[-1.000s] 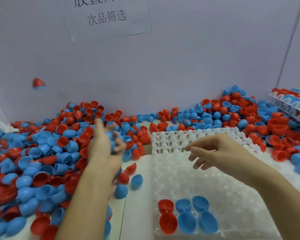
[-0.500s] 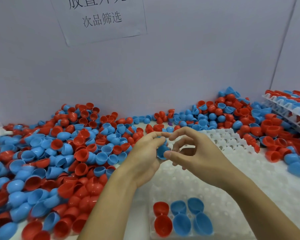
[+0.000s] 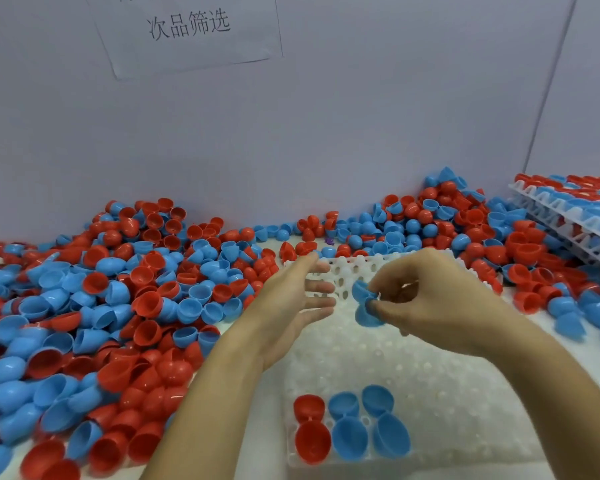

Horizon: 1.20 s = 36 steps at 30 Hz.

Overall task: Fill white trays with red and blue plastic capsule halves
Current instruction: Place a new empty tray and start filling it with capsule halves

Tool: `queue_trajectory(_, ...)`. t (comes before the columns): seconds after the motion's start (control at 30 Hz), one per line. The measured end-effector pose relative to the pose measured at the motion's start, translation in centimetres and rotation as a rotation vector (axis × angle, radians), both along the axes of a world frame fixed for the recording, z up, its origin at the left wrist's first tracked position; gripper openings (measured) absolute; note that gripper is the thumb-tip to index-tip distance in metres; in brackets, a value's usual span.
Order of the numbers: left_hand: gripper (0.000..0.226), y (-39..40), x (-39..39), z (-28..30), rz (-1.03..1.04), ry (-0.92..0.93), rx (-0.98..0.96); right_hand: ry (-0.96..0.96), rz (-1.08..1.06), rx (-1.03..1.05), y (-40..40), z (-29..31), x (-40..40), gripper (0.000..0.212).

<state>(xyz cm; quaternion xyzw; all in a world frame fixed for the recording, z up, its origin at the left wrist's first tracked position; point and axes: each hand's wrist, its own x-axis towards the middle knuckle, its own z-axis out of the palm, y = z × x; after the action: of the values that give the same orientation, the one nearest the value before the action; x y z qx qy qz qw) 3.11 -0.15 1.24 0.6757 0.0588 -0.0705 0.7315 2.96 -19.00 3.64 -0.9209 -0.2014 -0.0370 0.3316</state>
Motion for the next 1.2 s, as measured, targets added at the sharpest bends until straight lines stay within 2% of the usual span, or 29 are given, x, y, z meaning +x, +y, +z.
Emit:
queue_trajectory(0.2,0.038,0.6,0.2,-0.2,0.073,0.011,-0.033,0.423,0.1,-0.314,-1.9,1.9,-1.9,0.011)
queue_trajectory(0.3,0.037,0.7,0.1,-0.1,0.078,0.009,-0.049,0.528,0.104,-0.446,-1.7,2.0,-2.3,0.014)
queue_trajectory(0.5,0.037,0.7,0.2,-0.1,0.086,0.018,-0.027,0.593,0.057,-0.604,-0.5,1.3,-2.8,0.016)
queue_trajectory(0.8,0.031,0.7,0.2,-0.3,0.148,0.028,0.02,0.611,0.051,-0.656,0.1,1.1,-2.9,0.013)
queue_trajectory(0.9,0.028,0.8,0.2,-0.3,0.181,0.012,0.008,0.624,0.08,-0.632,-0.8,1.3,-2.8,0.025)
queue_trajectory(1.0,0.025,0.9,0.2,-0.3,0.231,-0.034,0.058,0.637,0.138,-0.546,-2.7,1.6,-2.2,0.022)
queue_trajectory(1.1,0.02,0.7,0.1,-0.3,0.283,-0.155,0.278,0.511,0.138,-0.259,-4.2,1.0,-0.7,0.01)
queue_trajectory(1.2,0.016,-0.5,0.9,0.6,0.266,-0.274,0.5,0.305,-0.014,0.079,-4.4,-0.7,1.4,0.006)
